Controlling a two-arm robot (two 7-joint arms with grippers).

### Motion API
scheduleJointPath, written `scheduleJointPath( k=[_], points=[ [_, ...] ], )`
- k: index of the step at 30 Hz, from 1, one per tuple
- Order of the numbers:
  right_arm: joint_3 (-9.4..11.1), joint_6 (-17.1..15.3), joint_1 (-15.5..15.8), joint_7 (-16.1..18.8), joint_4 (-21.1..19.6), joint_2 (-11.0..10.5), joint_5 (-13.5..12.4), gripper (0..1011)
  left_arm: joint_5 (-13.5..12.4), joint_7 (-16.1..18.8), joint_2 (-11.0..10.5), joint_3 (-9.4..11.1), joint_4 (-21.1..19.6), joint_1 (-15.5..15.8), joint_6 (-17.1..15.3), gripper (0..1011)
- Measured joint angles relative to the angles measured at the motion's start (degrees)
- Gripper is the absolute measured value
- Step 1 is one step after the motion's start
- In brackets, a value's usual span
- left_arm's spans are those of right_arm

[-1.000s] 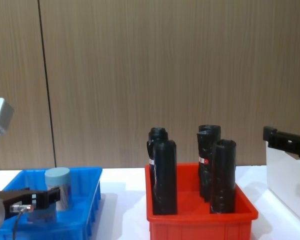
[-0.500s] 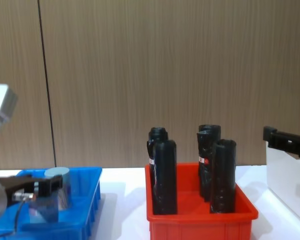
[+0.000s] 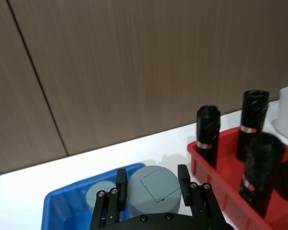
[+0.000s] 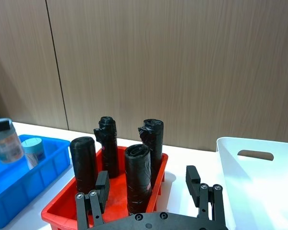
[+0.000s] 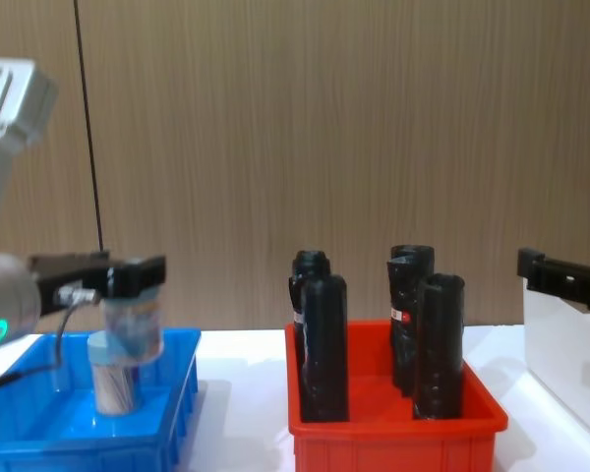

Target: Pick the cotton swabs from the blue box and place them into the white box.

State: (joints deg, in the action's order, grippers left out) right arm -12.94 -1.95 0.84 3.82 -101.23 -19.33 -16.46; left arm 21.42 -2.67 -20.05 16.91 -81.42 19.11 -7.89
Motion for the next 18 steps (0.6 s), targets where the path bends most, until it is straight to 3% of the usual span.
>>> scheduleJointPath(
  k=[9,18],
  points=[
    [0.0,0.0,0.0,0.0,0.0,0.0,0.0,1002,1.1,-5.7,-0.1,-0.5,-2.7,1.8,-3.0,641],
    [0.0,0.0,0.0,0.0,0.0,0.0,0.0,1002,2.3,-12.7,0.2,-0.7,-4.3,4.5,-8.3,643]
  ],
)
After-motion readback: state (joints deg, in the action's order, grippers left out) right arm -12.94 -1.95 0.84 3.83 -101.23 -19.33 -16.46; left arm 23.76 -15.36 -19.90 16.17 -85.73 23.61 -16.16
